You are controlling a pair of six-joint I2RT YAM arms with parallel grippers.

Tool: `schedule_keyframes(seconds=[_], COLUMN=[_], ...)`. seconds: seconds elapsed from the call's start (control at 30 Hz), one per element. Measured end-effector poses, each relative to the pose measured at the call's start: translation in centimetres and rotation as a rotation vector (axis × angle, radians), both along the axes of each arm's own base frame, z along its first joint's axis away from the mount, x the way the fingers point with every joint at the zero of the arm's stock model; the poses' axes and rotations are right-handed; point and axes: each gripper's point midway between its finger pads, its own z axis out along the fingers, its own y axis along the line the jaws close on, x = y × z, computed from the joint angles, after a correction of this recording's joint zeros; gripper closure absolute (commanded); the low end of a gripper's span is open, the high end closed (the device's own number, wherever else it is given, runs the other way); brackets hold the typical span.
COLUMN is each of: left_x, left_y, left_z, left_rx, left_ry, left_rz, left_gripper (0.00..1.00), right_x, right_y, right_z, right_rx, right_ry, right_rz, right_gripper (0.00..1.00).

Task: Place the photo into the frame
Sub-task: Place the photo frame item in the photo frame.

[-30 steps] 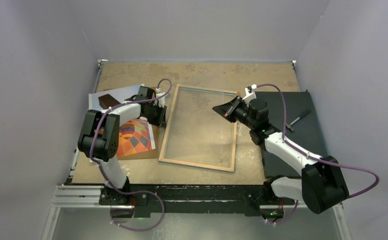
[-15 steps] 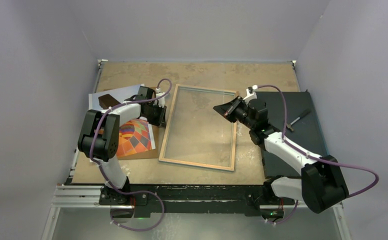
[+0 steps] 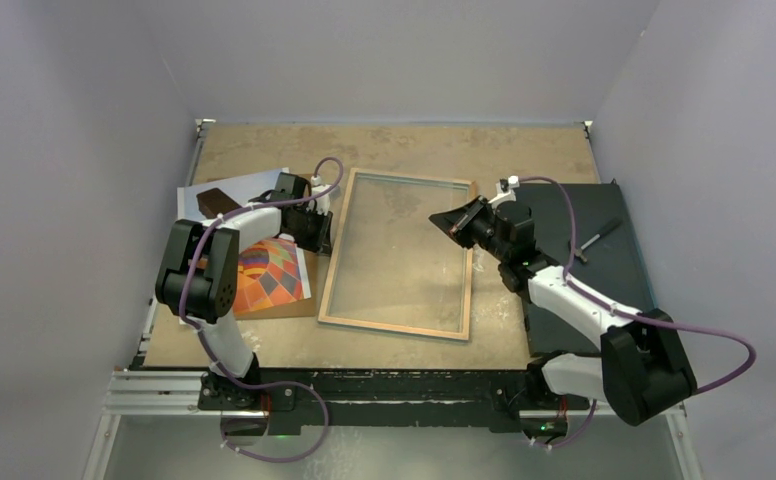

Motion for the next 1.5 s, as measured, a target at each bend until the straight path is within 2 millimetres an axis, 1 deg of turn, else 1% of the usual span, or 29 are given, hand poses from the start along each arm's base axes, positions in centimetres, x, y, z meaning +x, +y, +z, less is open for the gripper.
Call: schedule_keyframes(seconds=[0.13,0.4,0.8,1.1,1.5], left_x=[0.0,0.0,0.0,-0.1,-0.1], left_y=[0.0,0.0,0.0,0.0,0.1], left_z=[0.0,0.0,0.0,0.0,0.0], left_rx=[0.0,0.0,0.0,0.0,0.0], left_ry=[0.0,-0.001,-0.001,-0.002,-0.006], left_rz=[0.0,0.0,0.0,0.0,0.0], left_gripper=[0.9,0.89,0.89,0.9,0.9], right_x=[0.0,0.0,0.0,-0.3,-0.5], right_y=[-0.1,-1.0,-1.2,-1.7,-2.1], right_z=[-0.3,-1.9,-2.7,-4.3,-5.6], right_rx=[0.003,-0.004,-0.003,-0.026,-0.041], right_ry=[0.009,0.048,0.08,0.113,0.142], right_rz=[-0.011,-0.06,-0.076,-0.097,-0.118], right_gripper=[1.0,1.0,1.0,1.0,1.0])
